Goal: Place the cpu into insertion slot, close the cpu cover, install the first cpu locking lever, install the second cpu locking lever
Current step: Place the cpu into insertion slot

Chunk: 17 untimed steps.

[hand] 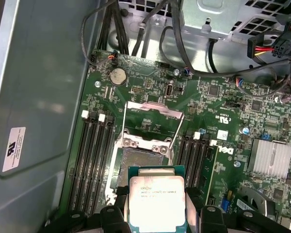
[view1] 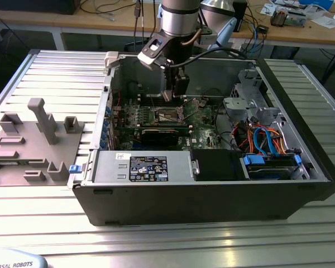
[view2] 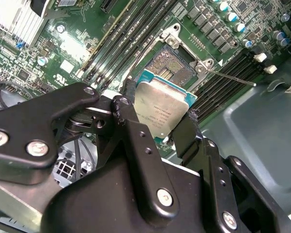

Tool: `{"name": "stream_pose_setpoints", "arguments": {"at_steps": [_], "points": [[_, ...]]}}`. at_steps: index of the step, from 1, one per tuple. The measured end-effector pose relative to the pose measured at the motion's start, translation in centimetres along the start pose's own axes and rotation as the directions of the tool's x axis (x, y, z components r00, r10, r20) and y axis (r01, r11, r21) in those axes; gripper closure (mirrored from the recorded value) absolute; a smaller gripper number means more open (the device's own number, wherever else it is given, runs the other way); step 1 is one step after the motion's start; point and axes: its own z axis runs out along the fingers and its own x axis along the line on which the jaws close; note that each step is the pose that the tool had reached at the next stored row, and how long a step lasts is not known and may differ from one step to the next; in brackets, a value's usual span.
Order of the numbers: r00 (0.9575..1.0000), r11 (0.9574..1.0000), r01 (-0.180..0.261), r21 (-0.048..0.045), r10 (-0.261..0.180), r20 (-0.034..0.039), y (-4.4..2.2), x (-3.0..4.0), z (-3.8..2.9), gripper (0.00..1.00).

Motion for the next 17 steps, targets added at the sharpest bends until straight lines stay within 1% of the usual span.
{"name": "stream_pose_setpoints", "arguments": {"at_steps": [6, 17], "points": [[0.9997, 0.9997, -0.024, 0.0007, 0.024, 0.0003, 0.00, 0.00, 0.02, 0.45], [0.9989, 0.9989, -0.048, 0.0014, 0.048, 0.0006, 0.00, 0.00, 0.04, 0.45]]}}
